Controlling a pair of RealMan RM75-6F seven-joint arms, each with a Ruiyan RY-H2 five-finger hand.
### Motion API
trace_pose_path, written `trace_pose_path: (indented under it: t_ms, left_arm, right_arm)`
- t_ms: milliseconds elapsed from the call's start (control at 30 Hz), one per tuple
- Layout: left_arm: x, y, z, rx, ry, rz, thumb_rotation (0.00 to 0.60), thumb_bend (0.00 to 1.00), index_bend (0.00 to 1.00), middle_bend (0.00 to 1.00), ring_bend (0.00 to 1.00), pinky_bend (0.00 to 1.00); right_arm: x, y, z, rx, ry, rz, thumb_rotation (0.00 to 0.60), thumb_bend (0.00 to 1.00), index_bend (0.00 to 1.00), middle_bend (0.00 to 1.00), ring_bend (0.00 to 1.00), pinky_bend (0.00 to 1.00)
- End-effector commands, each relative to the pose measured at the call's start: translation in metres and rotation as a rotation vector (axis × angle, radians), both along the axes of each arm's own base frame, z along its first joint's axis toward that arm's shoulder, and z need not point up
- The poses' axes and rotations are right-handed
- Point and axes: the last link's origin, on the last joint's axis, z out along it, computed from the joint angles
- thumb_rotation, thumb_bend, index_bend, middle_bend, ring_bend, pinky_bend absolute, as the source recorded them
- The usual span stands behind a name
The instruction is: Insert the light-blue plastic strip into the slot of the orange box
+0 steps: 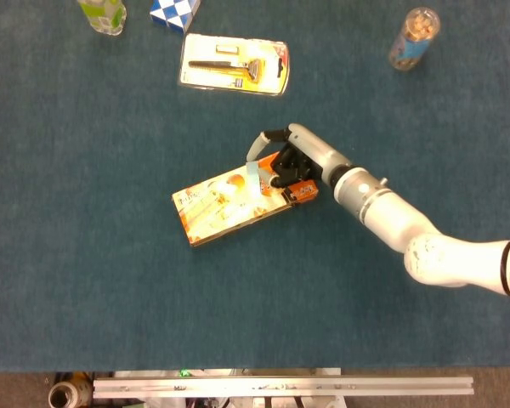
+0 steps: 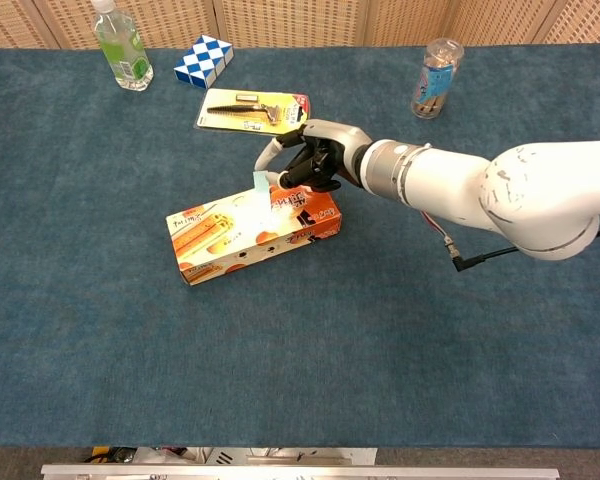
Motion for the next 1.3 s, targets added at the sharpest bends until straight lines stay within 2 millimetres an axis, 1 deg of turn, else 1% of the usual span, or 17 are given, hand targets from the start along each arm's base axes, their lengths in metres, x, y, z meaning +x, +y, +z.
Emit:
trace_pose_path:
  t_ms: [33,133,300,400,500,567,600,667,700,800,833,933,1000,1067,1133,1300]
  left_arm:
    - [0.000,0.000,0.000,0.001,-0.004,-0.002,0.600,0.35,0.08,0.26,0.29,0.30]
    - [0.000,-0.001,0.000,0.001,-0.004,0.000,0.600,0.35,0.08,0.26,0.29,0.30]
    - [0.000,0.000,0.000,0.001,-0.004,-0.001,0.600,0.35,0.08,0.26,0.29,0.30]
    - [0.001,0.000,0.000,0.003,-0.002,-0.006,0.600,0.35,0.08,0.26,0.29,0.30]
    - [0.002,0.002,0.000,-0.001,0.004,-0.016,0.600,0.35,0.08,0.26,0.29,0.30]
    - [0.003,0.004,0.000,-0.004,0.012,-0.027,0.600,0.35,0.08,0.27,0.29,0.30]
    - [0.003,0.006,0.001,-0.005,0.015,-0.032,0.600,0.35,0.08,0.27,0.29,0.30]
    - [0.005,0.009,0.000,-0.014,0.015,-0.047,0.600,0.35,0.08,0.27,0.29,0.30]
    - [0.005,0.011,0.000,-0.019,0.011,-0.055,0.600,0.35,0.08,0.27,0.29,0.30]
    - [0.006,0.016,0.000,-0.031,0.000,-0.080,0.600,0.35,0.08,0.28,0.31,0.35]
    - [0.006,0.018,0.000,-0.037,0.004,-0.087,0.600,0.35,0.08,0.28,0.31,0.37]
    - [0.008,0.023,-0.001,-0.047,0.007,-0.108,0.600,0.35,0.08,0.28,0.32,0.43]
    - [0.011,0.027,-0.002,-0.054,0.011,-0.128,0.600,0.35,0.08,0.29,0.33,0.44]
    - [0.013,0.031,-0.003,-0.061,0.014,-0.150,0.600,0.35,0.08,0.30,0.36,0.48]
    - [0.015,0.035,-0.004,-0.075,0.016,-0.172,0.600,0.35,0.08,0.31,0.40,0.53]
    - [0.022,0.047,-0.007,-0.126,0.040,-0.229,0.600,0.35,0.08,0.39,0.51,0.64]
  right_arm:
    - [-0.003,0.000,0.001,-0.005,0.006,0.003,0.600,0.27,0.39,1.00,1.00,1.00]
    - [-0.005,0.001,0.001,-0.005,0.013,0.011,0.600,0.18,0.35,1.00,1.00,1.00]
    - [-0.006,0.002,0.005,-0.012,0.013,0.020,0.600,0.07,0.26,1.00,1.00,1.00]
    - [-0.006,0.001,0.011,-0.042,0.015,0.036,0.600,0.05,0.24,1.00,1.00,1.00]
    - [-0.007,0.000,0.020,-0.100,0.017,0.058,0.600,0.04,0.21,1.00,1.00,1.00]
    - [-0.008,0.001,0.027,-0.152,0.023,0.077,0.600,0.04,0.20,1.00,1.00,1.00]
    - [-0.009,0.002,0.031,-0.174,0.022,0.079,0.600,0.07,0.20,1.00,1.00,1.00]
    - [-0.012,0.006,0.042,-0.235,0.011,0.071,0.600,0.16,0.25,1.00,1.00,1.00]
    - [-0.014,0.008,0.048,-0.263,0.008,0.070,0.600,0.23,0.31,1.00,1.00,1.00]
    - [-0.023,0.016,0.070,-0.363,0.027,0.086,0.600,0.37,0.53,0.98,1.00,1.00]
    - [-0.028,0.020,0.078,-0.403,0.044,0.097,0.600,0.39,0.56,0.97,1.00,1.00]
    - [-0.042,0.031,0.096,-0.492,0.113,0.144,0.600,0.48,0.60,0.92,0.99,1.00]
    - [-0.055,0.041,0.110,-0.547,0.181,0.189,0.600,0.51,0.62,0.90,0.96,1.00]
    - [-0.066,0.051,0.126,-0.602,0.244,0.226,0.600,0.51,0.62,0.90,0.96,1.00]
    - [-0.078,0.060,0.141,-0.659,0.316,0.261,0.600,0.51,0.62,0.90,0.96,1.00]
    - [-0.103,0.076,0.169,-0.787,0.490,0.312,0.600,0.51,0.62,0.89,0.96,1.00]
